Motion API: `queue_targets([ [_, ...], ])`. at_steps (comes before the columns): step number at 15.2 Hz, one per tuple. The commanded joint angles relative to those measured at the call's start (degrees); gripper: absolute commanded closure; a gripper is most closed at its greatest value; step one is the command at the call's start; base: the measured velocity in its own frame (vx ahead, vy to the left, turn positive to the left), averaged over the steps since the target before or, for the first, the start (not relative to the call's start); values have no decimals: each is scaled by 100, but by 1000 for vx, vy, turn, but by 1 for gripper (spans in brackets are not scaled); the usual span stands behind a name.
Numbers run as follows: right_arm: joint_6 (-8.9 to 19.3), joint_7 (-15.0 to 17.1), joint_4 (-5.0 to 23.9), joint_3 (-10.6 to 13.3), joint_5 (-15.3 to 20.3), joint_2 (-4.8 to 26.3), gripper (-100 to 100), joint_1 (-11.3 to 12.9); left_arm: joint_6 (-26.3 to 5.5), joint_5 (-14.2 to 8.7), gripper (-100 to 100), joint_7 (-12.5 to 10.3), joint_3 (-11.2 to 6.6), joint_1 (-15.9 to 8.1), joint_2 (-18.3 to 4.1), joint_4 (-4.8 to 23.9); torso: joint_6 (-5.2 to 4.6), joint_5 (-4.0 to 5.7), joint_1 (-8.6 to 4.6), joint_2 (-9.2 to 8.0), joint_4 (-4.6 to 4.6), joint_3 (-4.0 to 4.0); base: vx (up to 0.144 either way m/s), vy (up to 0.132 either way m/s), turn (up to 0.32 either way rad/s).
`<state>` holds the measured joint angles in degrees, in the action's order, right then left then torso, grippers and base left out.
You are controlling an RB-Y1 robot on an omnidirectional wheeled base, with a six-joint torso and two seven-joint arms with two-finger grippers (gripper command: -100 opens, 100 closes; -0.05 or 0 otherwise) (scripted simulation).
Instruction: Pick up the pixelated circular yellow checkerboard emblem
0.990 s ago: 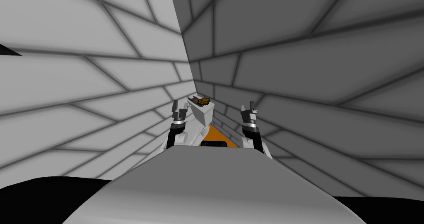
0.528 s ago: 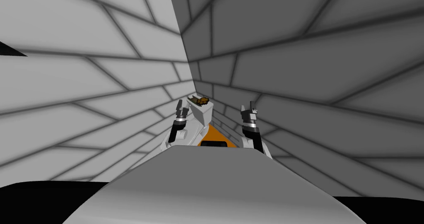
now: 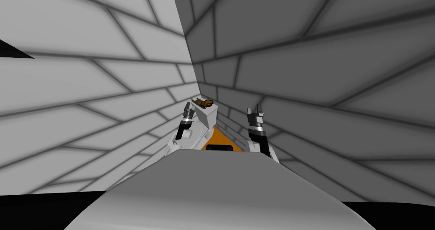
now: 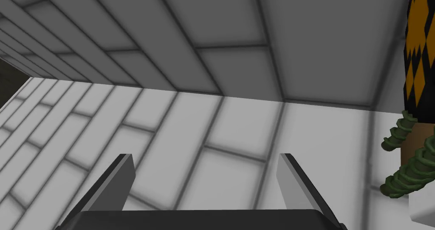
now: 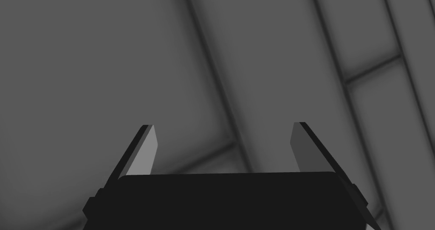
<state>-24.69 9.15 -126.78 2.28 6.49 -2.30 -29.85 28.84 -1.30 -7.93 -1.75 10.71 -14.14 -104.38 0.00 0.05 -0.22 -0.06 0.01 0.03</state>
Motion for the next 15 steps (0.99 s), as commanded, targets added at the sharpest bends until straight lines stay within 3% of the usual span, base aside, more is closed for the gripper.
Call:
queue_targets([
  [1,0,0,0,0,0,0,0,0,-32,-1,-100,-4,-24,-86,-25,164,0,0,0,0,0,0,-16,-33,6],
  [2,0,0,0,0,0,0,0,0,-122,3,-100,-10,-78,-289,-69,366,0,-1,5,0,0,0,-15,-35,13],
  [5,0,0,0,0,0,0,0,0,-213,6,-100,-17,-133,-498,-106,702,-1,-1,3,3,0,-2,-14,-49,12],
  [6,0,0,0,0,0,0,0,0,-307,10,-100,-23,-190,-708,-137,868,0,0,1,3,-1,-2,-24,-56,19],
  [7,0,0,0,0,0,0,0,0,-307,10,-100,-23,-190,-712,-137,981,-1,0,0,2,0,-1,-23,-55,13],
  [8,0,0,0,0,0,0,0,0,-403,14,-100,-30,-247,-920,-162,1165,0,0,0,1,0,0,-21,-59,15],
  [10,0,0,0,0,0,0,0,0,-403,14,-100,-30,-247,-929,-162,1264,0,0,-2,0,0,0,-20,-48,11],
  [11,0,0,0,0,0,0,0,0,-499,18,-100,-37,-306,-1149,-181,1475,0,0,2,0,0,0,-19,-40,13],
  [13,0,0,0,0,0,0,0,0,-499,18,-100,-37,-306,-1149,-181,1550,0,-1,4,1,0,0,-16,-38,8],
  [14,0,0,0,0,0,0,0,0,-596,22,-100,-43,-365,-1371,-195,1734,0,-1,6,1,0,0,-18,-43,15],
  [15,0,0,0,0,0,0,0,0,-596,22,-100,-43,-365,-1371,-195,1829,0,-1,5,1,0,0,-19,-49,16],
])
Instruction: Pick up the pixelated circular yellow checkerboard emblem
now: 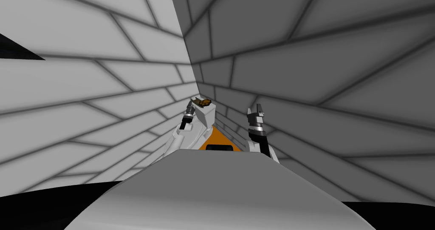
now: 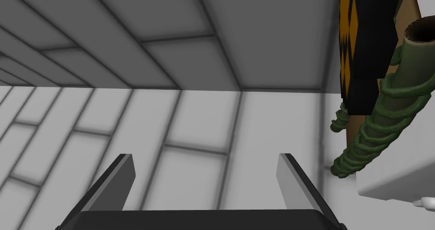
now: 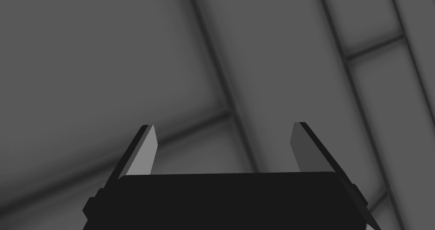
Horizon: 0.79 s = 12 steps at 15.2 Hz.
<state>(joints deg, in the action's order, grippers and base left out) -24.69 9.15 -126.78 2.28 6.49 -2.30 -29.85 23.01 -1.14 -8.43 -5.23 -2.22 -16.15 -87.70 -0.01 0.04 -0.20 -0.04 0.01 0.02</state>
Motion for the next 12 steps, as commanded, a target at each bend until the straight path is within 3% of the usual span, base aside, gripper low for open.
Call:
queue_targets([
  [1,0,0,0,0,0,0,0,0,-13,5,-100,7,-17,-78,6,171,0,0,0,0,0,0,-12,-36,3],
  [2,0,0,0,0,0,0,0,0,-110,9,-100,0,-76,-301,-3,353,1,0,2,0,0,0,-16,-40,14],
  [3,0,0,0,0,0,0,0,0,-110,9,-100,0,-76,-301,-3,461,0,0,2,1,0,-1,-21,-47,10],
  [4,0,0,0,0,0,0,0,0,-208,13,-100,-7,-135,-524,-8,636,1,0,1,0,0,0,-23,-58,16],
  [6,0,0,0,0,0,0,0,0,-208,13,-100,-7,-135,-524,-8,751,1,1,-4,-2,0,1,-20,-52,12],
  [7,0,0,0,0,0,0,0,0,-305,17,-100,-13,-194,-746,-8,911,1,1,-2,-1,0,1,-19,-47,16],
  [8,0,0,0,0,0,0,0,0,-305,17,-100,-13,-194,-746,-8,1039,0,1,-2,-1,0,0,-21,-49,11],
  [9,0,0,0,0,0,0,0,0,-401,21,-100,-20,-252,-958,-5,1196,0,1,-2,-1,0,0,-20,-55,13],
  [11,0,0,0,0,0,0,0,0,-401,21,-100,-20,-252,-967,-5,1325,1,1,-4,-1,0,0,-17,-48,11],
  [12,0,0,0,0,0,0,0,0,-496,25,-100,-27,-309,-1185,1,1513,0,0,-1,0,0,0,-14,-43,14],
])
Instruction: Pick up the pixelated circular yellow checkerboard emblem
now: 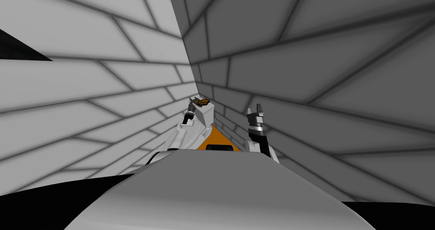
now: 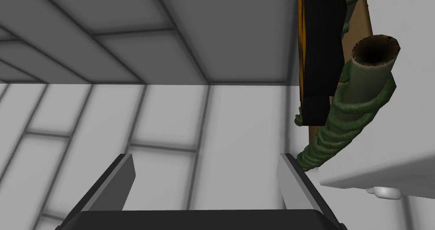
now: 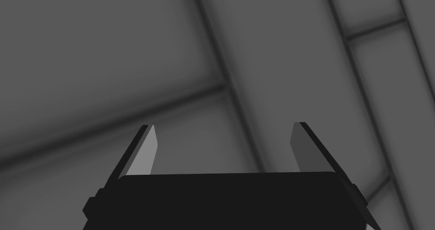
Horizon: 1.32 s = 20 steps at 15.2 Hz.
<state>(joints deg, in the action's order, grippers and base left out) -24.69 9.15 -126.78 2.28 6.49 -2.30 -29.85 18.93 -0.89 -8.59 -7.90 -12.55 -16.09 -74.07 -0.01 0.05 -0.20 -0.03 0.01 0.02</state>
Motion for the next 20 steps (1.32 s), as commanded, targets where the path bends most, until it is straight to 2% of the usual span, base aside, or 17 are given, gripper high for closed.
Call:
queue_targets([
  [1,0,0,0,0,0,0,0,0,-88,0,-100,-10,-42,-152,-4,245,0,0,0,0,0,0,-16,-45,9],
  [2,0,0,0,0,0,0,0,0,-182,4,-100,-17,-99,-367,5,386,1,0,0,-1,-1,0,-21,-47,16],
  [3,0,0,0,0,0,0,0,0,-182,4,-100,-17,-99,-367,5,522,1,0,0,-1,0,0,-26,-48,14],
  [4,0,0,0,0,0,0,0,0,-273,7,-100,-23,-154,-577,17,679,1,0,-1,-3,0,1,-26,-59,15],
  [6,0,0,0,0,0,0,0,0,-273,7,-100,-23,-154,-577,17,794,1,1,-5,-4,0,2,-20,-51,8],
  [7,0,0,0,0,0,0,0,0,-362,11,-100,-29,-208,-783,32,974,2,0,-1,-3,0,2,-20,-46,13],
  [8,0,0,0,0,0,0,0,0,-362,11,-100,-29,-208,-783,32,1058,1,0,-1,-3,0,1,-17,-47,12],
  [9,0,0,0,0,0,0,0,0,-448,14,-100,-35,-260,-982,48,1213,1,0,-1,-2,0,1,-16,-51,17],
  [11,0,0,0,0,0,0,0,0,-448,14,-100,-35,-260,-982,48,1314,1,0,-3,-2,0,1,-17,-45,8],
  [12,0,0,0,0,0,0,0,0,-531,17,-100,-41,-311,-1175,66,1524,1,0,1,-1,0,1,-13,-38,12],
  [13,0,0,0,0,0,0,0,0,-531,17,-100,-41,-311,-1175,66,1560,1,0,2,-1,0,0,-15,-39,8],
  [14,0,0,0,0,0,0,0,0,-611,20,-100,-46,-359,-1360,85,1731,1,-1,2,-1,-1,0,-17,-48,15],
  [15,0,0,0,0,0,0,0,0,-611,20,-100,-46,-359,-1360,85,1796,0,0,0,-1,0,0,-17,-52,10],
  [16,0,0,0,0,0,0,0,0,-686,23,-100,-51,-404,-1536,105,1982,1,0,-2,-1,-1,0,-18,-56,12],
  [17,0,0,0,0,0,0,0,0,-686,23,-100,-51,-404,-1536,105,2020,0,1,-4,-1,0,0,-16,-48,25],
  [18,0,0,0,0,0,0,0,0,-757,26,-100,-56,-448,-1703,125,2201,-5,-3,-5,-1,-6,-2,-21,-46,29],
  [20,0,0,0,0,0,0,0,0,-823,29,-100,-61,-488,-1859,145,2420,-19,-7,-10,7,-14,-10,-18,-38,15],
])
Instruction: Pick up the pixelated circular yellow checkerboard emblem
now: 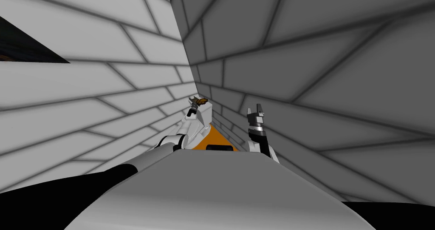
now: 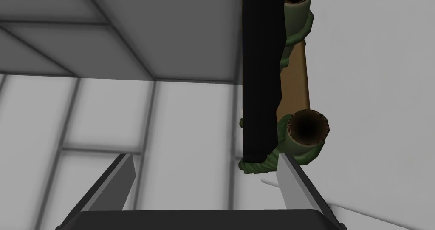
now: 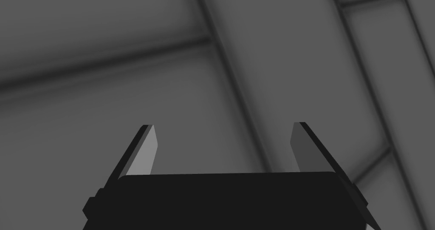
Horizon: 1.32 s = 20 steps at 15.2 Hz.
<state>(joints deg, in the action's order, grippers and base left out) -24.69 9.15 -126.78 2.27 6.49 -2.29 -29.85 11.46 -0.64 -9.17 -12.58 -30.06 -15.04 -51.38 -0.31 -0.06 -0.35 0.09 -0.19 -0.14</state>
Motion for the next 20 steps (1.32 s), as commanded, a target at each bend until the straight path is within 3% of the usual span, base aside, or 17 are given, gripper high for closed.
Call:
queue_targets([
  [1,0,0,0,0,0,0,0,0,-76,3,-100,-3,-19,-108,39,158,0,0,0,0,0,0,-14,-31,7],
  [9,0,0,0,0,0,0,0,0,-351,14,-100,-22,-188,-772,137,979,-52,-7,-47,36,-26,-31,-14,-43,7],
  [12,0,0,0,0,0,0,0,0,-336,17,-100,-11,-202,-772,133,981,-63,-8,-55,44,-31,-38,-10,-27,2],
  [13,0,0,0,0,0,0,0,0,-337,17,100,-11,-201,-771,133,980,-62,-9,-50,47,-32,-39,0,0,0],
  [18,0,0,0,0,0,0,0,0,-344,18,100,-10,-200,-759,138,989,-66,-7,-46,50,-24,-37,-1,-1,0],
  [19,0,0,0,0,0,0,0,0,-502,43,-100,10,-269,-910,88,977,-66,-7,-45,51,-25,-38,-6,-2,-55],
  [20,0,0,0,0,0,0,0,0,-537,47,-100,17,-281,-939,79,977,-68,-6,-46,52,-24,-38,-6,-1,-80],
])
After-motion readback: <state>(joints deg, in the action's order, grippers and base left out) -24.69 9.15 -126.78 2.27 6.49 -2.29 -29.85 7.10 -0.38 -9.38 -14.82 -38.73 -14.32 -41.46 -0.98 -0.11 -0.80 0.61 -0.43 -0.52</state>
